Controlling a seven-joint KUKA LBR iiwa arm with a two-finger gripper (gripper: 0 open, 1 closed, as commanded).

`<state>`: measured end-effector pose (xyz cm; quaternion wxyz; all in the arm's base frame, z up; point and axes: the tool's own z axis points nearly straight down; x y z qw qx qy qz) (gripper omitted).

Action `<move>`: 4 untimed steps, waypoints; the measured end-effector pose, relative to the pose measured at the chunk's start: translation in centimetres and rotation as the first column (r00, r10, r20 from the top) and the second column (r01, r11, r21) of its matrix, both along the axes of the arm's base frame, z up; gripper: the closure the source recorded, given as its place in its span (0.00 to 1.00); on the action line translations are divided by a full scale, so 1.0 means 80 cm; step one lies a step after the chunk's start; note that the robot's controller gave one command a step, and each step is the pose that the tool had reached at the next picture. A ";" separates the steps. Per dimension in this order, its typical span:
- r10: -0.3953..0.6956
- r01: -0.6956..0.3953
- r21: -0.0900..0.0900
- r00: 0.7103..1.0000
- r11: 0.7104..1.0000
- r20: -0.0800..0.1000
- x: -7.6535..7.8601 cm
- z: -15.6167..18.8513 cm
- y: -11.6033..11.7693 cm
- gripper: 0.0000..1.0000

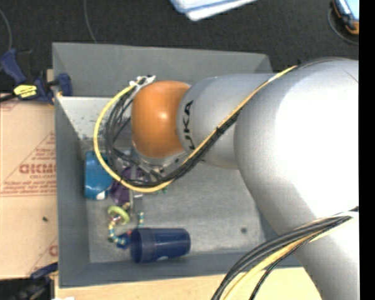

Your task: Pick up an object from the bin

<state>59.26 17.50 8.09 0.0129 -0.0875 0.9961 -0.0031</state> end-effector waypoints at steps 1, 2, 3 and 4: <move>-0.003 0.003 0.005 1.000 1.000 0.008 0.000 0.001 0.000 0.00; 0.431 -0.431 -0.015 0.902 0.902 0.033 -0.049 0.003 -0.013 1.00; 0.430 -0.430 -0.015 0.902 0.903 0.033 -0.049 0.003 -0.013 1.00; 0.424 -0.423 -0.015 0.905 0.906 0.042 -0.065 0.057 -0.008 1.00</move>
Offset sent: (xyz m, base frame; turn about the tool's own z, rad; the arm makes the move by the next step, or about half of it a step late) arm -0.0504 -0.0123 -0.0088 -0.4519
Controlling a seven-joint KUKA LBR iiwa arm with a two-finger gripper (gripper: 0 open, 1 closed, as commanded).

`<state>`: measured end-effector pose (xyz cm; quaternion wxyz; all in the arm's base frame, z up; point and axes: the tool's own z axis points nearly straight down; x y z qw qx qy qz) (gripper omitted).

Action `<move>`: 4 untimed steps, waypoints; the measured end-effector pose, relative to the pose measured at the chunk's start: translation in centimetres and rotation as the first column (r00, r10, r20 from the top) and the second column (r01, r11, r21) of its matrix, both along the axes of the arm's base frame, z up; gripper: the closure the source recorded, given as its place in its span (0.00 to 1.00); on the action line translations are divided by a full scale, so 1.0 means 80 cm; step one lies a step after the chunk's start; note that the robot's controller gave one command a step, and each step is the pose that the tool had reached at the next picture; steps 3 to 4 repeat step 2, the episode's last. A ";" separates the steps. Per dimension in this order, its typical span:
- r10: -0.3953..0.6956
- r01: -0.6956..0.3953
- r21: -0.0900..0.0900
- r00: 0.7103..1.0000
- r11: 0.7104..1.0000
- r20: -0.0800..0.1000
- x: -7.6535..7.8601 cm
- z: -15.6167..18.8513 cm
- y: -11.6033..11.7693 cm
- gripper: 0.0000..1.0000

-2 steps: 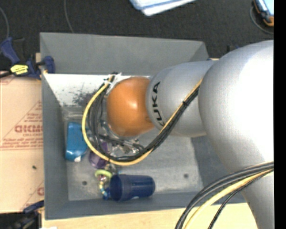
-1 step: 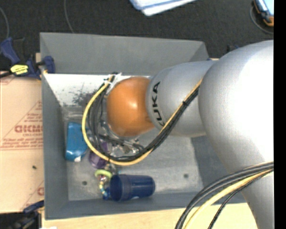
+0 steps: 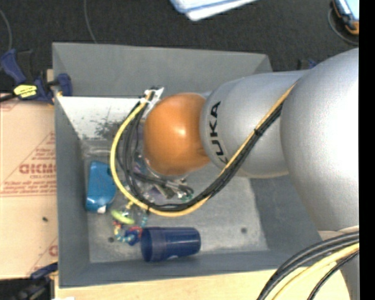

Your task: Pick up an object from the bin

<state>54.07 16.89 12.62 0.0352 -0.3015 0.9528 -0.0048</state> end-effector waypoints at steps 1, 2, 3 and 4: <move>0.017 -0.017 -0.005 1.000 1.000 -0.010 -0.006 0.083 -0.002 1.00; 0.031 -0.031 0.000 0.999 1.000 0.011 0.006 0.190 0.009 1.00; 0.031 -0.031 0.000 0.999 1.000 0.011 0.006 0.190 0.009 1.00; 0.031 -0.031 0.000 0.999 1.000 0.011 0.006 0.190 0.009 1.00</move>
Offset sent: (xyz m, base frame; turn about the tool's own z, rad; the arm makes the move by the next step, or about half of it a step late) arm 0.0024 0.0071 0.1469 -0.0347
